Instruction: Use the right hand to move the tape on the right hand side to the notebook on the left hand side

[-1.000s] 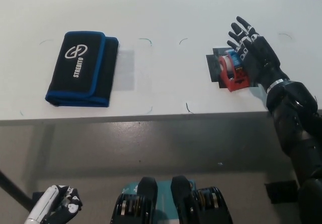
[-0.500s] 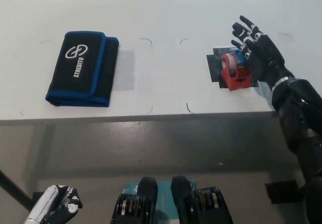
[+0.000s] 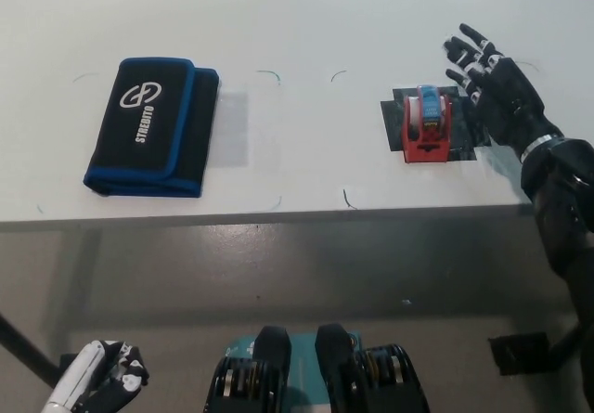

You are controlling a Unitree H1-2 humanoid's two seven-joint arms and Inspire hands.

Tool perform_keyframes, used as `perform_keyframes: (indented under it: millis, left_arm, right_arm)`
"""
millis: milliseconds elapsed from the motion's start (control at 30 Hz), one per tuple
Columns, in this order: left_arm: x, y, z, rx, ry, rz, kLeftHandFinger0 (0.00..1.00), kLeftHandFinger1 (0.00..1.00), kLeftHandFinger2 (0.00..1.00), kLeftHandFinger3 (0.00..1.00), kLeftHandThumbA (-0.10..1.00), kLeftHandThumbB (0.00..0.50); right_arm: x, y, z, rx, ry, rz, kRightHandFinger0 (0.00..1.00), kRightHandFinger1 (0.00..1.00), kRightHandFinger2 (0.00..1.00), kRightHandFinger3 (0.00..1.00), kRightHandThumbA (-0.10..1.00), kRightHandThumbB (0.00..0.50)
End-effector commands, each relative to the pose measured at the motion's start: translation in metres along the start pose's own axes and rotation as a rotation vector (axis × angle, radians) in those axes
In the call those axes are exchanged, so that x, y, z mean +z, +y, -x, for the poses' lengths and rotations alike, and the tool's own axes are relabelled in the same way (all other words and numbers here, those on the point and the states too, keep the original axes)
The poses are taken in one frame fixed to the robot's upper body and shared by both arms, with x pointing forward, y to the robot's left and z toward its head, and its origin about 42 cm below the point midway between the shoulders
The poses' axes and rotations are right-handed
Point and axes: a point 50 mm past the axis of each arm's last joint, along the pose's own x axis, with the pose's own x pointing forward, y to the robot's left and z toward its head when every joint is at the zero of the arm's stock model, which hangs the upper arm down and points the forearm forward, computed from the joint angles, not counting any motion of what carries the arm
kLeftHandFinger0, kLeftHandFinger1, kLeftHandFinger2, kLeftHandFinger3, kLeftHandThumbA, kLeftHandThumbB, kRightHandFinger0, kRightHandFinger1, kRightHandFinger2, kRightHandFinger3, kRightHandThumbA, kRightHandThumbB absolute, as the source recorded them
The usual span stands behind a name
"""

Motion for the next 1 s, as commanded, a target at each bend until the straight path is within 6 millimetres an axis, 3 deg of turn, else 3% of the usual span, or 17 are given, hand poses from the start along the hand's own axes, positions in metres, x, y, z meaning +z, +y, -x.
perform_keyframes:
  millis: [0,33,233,400,500,633,733,867,967]
  left_arm:
    - [0.007,0.012,-0.001,0.023,-0.051,-0.027,0.05,0.16,0.38,0.71,0.07,0.179]
    - [0.007,0.012,-0.001,0.024,-0.047,-0.026,0.06,0.16,0.38,0.71,0.07,0.185]
    - [0.011,0.016,-0.006,0.029,-0.054,-0.026,0.04,0.13,0.36,0.70,0.07,0.183]
    - [0.012,0.016,-0.007,0.027,-0.053,-0.037,0.08,0.18,0.39,0.71,0.07,0.178]
    - [0.012,0.017,-0.009,0.026,-0.056,-0.034,0.04,0.14,0.36,0.70,0.07,0.181]
    - [0.013,0.016,-0.008,0.024,-0.055,-0.038,0.06,0.16,0.40,0.70,0.06,0.181]
    - [0.013,0.016,-0.008,0.025,-0.055,-0.031,0.02,0.12,0.35,0.69,0.06,0.184]
    - [0.013,0.016,-0.007,0.024,-0.058,-0.037,0.03,0.14,0.38,0.71,0.08,0.185]
    - [0.013,0.016,-0.007,0.026,-0.059,-0.030,0.00,0.12,0.34,0.69,0.06,0.190]
  right_arm:
    - [0.034,0.001,-0.014,0.013,-0.056,0.040,1.00,1.00,1.00,1.00,1.00,0.482]
    - [0.032,0.001,-0.014,0.008,-0.047,0.037,1.00,1.00,1.00,1.00,1.00,0.499]
    - [0.020,0.000,-0.012,-0.014,-0.021,0.025,1.00,1.00,1.00,1.00,1.00,0.493]
    - [0.006,0.002,-0.009,-0.010,0.000,-0.001,1.00,1.00,1.00,1.00,1.00,0.500]
    - [-0.009,0.006,-0.005,-0.014,0.015,-0.039,1.00,1.00,1.00,1.00,1.00,0.478]
    - [-0.029,0.011,0.001,-0.021,0.050,-0.067,1.00,1.00,1.00,1.00,1.00,0.444]
    - [-0.039,0.016,0.003,-0.019,0.063,-0.104,1.00,1.00,1.00,1.00,1.00,0.402]
    - [-0.047,0.020,0.005,-0.025,0.081,-0.091,1.00,1.00,1.00,1.00,1.00,0.419]
    - [-0.051,0.026,0.004,-0.019,0.090,-0.094,1.00,1.00,1.00,1.00,1.00,0.440]
